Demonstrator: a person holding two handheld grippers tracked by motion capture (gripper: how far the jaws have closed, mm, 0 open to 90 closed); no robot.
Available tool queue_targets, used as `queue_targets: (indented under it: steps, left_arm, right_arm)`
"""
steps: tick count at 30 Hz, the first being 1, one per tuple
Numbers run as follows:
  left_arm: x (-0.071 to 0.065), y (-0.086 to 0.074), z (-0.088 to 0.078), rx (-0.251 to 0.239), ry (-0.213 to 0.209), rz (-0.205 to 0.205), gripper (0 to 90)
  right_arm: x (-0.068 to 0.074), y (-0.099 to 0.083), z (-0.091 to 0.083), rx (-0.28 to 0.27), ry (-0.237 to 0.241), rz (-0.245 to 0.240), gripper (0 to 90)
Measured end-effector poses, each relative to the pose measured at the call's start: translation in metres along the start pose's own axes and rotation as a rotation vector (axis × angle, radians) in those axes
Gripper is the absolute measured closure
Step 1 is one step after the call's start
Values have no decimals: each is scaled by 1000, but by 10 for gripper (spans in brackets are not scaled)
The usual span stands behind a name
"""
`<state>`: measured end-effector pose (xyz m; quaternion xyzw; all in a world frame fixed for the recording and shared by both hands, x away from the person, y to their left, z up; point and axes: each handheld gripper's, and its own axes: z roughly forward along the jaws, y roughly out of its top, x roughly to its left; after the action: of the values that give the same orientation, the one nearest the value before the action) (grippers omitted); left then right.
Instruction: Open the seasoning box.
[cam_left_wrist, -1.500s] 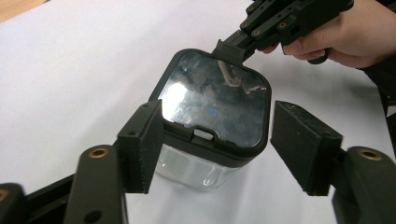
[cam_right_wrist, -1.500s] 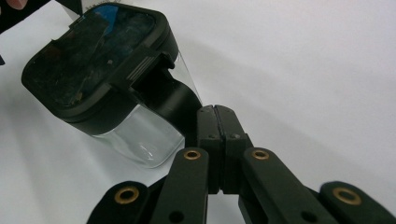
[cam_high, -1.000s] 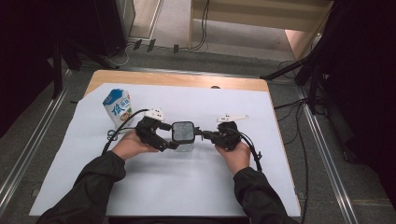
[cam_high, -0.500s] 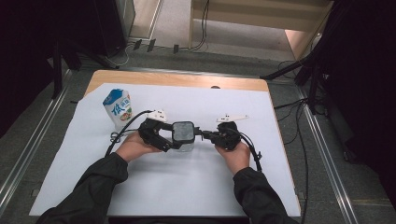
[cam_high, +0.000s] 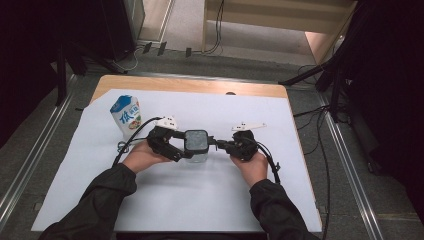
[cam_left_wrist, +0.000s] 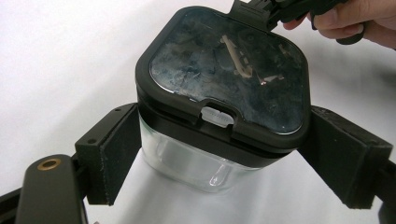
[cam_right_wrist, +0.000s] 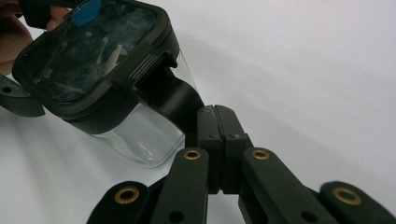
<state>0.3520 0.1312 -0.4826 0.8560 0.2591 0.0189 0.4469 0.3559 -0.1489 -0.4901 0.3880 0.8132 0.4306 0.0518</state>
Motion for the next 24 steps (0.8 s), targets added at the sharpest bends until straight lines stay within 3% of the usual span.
queue_targets:
  steps: [11,24]
  left_arm:
    - [-3,4,-1,25,8,-1,160]
    - [-6,11,-10,-6,10,8,160]
  right_arm:
    - [0,0,1,3,0,10,900]
    - [0,0,1,1,3,8,900]
